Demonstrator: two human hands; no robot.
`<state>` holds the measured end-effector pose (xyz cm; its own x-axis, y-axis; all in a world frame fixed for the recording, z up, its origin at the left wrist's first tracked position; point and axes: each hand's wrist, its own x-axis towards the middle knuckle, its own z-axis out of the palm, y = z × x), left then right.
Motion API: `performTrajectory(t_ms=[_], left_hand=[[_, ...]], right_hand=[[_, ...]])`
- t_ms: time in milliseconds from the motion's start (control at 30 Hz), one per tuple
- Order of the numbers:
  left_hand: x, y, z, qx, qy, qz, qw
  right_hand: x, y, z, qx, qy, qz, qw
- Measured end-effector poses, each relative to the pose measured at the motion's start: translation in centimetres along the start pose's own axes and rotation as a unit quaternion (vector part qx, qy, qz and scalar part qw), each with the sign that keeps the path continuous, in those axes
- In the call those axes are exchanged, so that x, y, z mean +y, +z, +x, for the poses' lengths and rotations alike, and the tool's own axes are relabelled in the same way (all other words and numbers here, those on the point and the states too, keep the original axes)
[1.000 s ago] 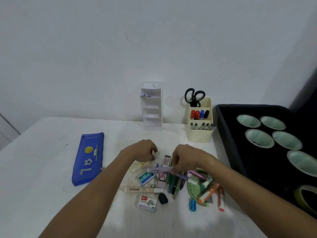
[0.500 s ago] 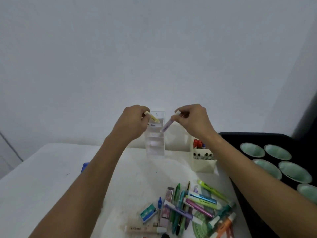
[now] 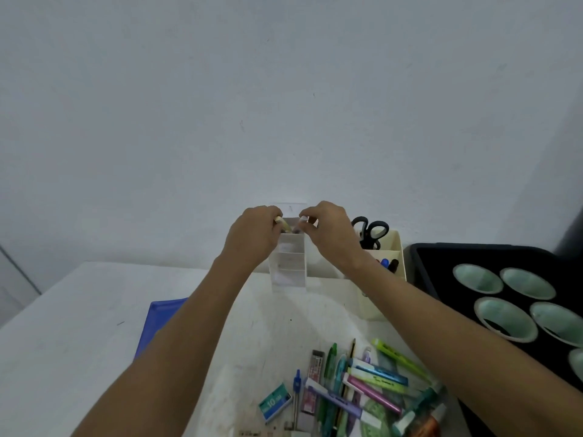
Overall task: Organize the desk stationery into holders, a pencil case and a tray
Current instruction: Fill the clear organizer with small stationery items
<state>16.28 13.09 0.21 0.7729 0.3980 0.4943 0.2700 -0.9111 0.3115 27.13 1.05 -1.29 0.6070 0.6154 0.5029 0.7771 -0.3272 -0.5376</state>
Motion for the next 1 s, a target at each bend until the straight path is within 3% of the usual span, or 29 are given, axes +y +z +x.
performTrajectory(t_ms=[233, 500, 1000], left_hand=[[-0.9, 1.4, 0.5, -0.022, 0.009, 0.044, 0.999], [-1.5, 2.3, 0.5, 0.004, 0.035, 0.056, 0.998], [-1.1, 1.6, -2.1, 0.010, 0.013, -0.001, 1.000]], right_hand=[[0.2, 2.4, 0.5, -0.030, 0.006, -0.045, 0.999], [-0.3, 3.1, 0.4, -0.057, -0.026, -0.109, 0.992], [-0.9, 1.6, -2.0, -0.048, -0.048, -0.050, 0.996]])
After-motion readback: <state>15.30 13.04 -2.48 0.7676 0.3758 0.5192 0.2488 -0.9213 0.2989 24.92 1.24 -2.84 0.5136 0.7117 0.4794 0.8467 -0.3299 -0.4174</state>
